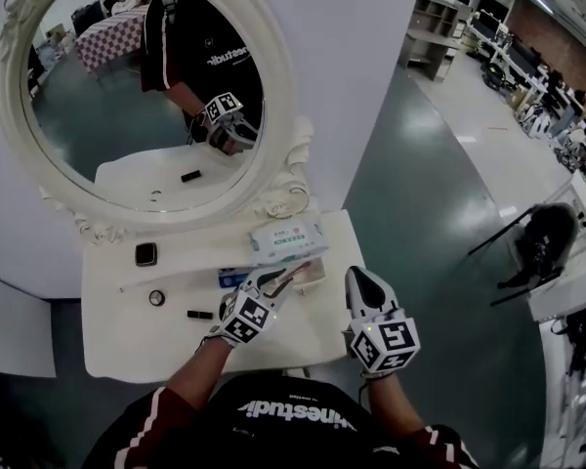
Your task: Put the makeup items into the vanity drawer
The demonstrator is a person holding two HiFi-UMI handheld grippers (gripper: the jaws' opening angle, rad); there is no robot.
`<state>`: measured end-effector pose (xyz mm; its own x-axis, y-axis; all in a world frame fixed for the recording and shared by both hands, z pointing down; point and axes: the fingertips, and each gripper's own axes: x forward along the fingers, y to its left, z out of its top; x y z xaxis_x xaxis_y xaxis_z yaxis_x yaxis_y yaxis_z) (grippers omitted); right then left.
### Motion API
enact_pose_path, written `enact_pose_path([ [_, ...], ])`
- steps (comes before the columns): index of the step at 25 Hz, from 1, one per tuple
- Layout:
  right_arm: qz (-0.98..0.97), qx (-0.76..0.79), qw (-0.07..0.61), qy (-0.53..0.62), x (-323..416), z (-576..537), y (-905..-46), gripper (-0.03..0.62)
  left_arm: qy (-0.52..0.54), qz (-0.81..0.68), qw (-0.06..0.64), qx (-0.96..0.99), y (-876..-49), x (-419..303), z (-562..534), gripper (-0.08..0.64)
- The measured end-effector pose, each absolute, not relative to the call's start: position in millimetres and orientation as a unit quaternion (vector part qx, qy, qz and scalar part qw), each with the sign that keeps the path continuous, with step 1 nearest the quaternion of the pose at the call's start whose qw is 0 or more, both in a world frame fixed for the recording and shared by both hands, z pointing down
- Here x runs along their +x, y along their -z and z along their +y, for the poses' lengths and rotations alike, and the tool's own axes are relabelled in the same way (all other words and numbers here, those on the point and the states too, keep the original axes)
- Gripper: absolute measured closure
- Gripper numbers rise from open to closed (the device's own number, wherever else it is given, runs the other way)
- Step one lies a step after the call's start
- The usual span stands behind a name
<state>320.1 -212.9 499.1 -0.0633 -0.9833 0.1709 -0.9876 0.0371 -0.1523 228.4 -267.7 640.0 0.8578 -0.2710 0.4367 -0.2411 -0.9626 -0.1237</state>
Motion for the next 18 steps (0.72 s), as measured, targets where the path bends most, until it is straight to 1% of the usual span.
enact_pose_path([
  [5, -0.739, 0.665, 0.004, -0.111, 292.9, -227.1, -492.6, 0.589, 0.234, 0.165, 0.024, -0.958, -620.5, 191.2, -278.9, 0.48],
  [18, -0.771, 0.628, 0.001, -0.107, 225.9, -249.4, -474.0, 0.589, 0.17, 0.251, 0.017, -0.953, -548.3, 99.2, -293.5, 0.48],
])
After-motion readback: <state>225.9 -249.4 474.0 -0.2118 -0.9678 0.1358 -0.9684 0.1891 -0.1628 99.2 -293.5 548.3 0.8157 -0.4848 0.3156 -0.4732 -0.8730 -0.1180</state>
